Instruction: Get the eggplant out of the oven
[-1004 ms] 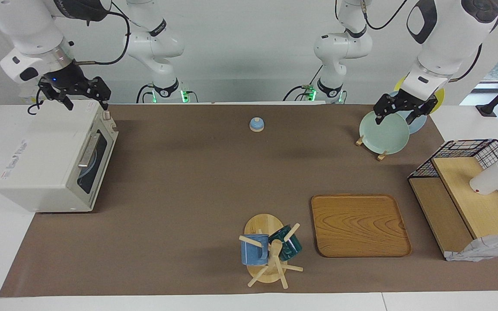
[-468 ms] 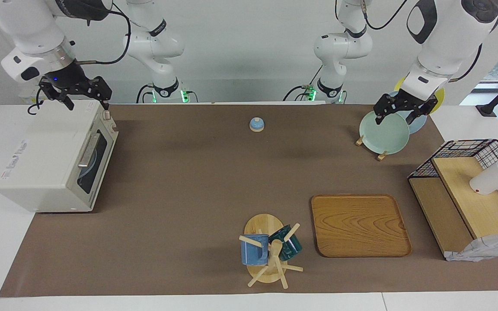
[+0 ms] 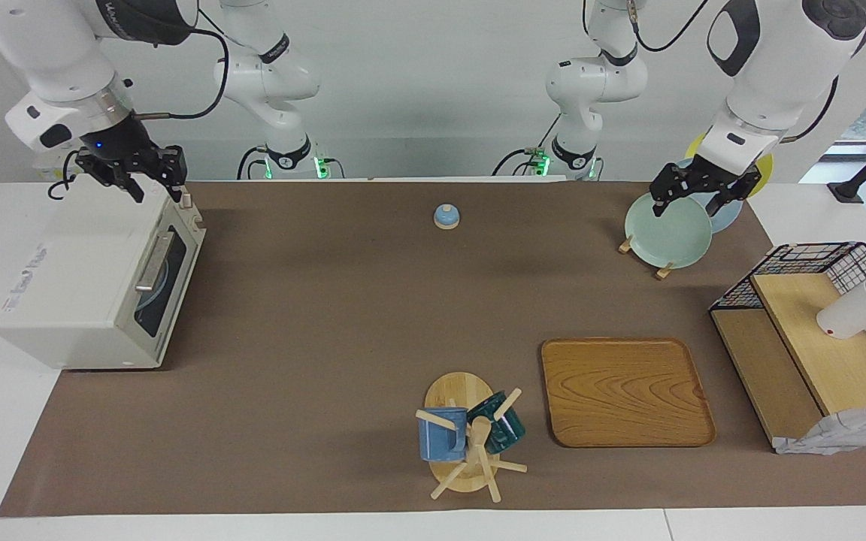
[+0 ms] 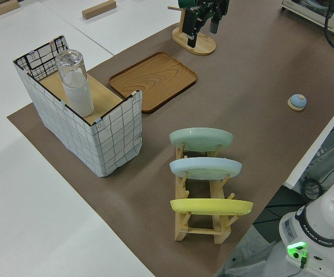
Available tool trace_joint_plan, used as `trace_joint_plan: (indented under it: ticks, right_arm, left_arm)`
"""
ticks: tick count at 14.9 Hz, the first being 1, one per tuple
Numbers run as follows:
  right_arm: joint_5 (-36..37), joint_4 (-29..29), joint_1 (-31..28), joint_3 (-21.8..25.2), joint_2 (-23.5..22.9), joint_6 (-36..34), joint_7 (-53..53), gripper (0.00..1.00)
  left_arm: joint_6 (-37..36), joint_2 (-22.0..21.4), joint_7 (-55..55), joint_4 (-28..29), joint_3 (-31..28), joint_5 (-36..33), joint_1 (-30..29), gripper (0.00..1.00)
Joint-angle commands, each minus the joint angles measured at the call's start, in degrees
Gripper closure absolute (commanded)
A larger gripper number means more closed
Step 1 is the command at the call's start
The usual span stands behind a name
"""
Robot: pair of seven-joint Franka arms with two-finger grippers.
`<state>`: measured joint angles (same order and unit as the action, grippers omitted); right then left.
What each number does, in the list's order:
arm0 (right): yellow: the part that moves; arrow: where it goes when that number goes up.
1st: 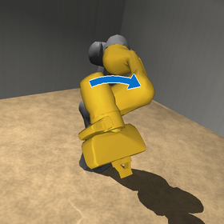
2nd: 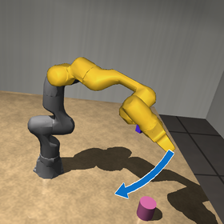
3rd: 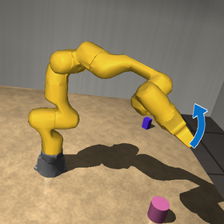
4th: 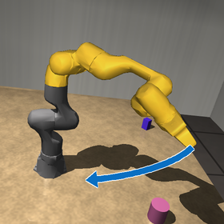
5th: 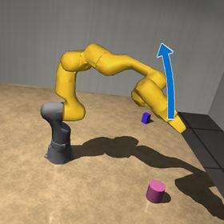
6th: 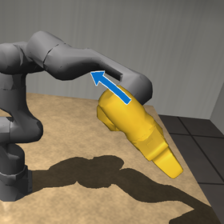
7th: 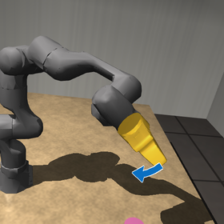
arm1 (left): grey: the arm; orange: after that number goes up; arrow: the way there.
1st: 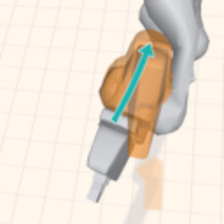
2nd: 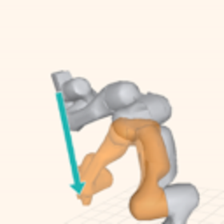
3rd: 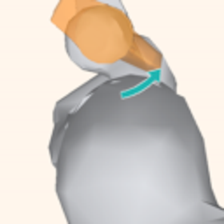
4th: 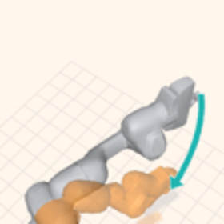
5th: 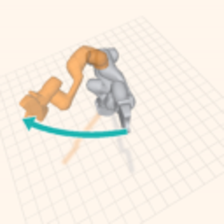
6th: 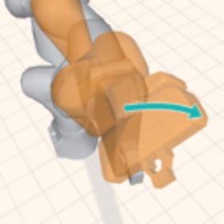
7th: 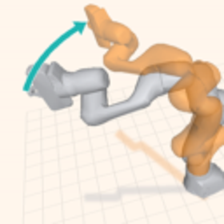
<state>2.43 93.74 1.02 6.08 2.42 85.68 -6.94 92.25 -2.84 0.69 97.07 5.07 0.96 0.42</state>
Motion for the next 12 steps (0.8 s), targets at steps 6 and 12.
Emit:
trace_joint_plan:
  ticks: [6,12]
  right_arm:
    - [1.8,13.0,-1.3,0.2,4.5,9.1,13.2,1.0]
    - [9.3,15.3,-1.5,0.2,0.7,14.1,13.3,1.0]
  left_arm:
    - [-0.4,-0.6,-0.5,0.0,0.5,-1.2,-0.6,0.0]
    - [-0.5,-0.6,-0.5,0.0,0.5,-1.2,-0.6,0.0]
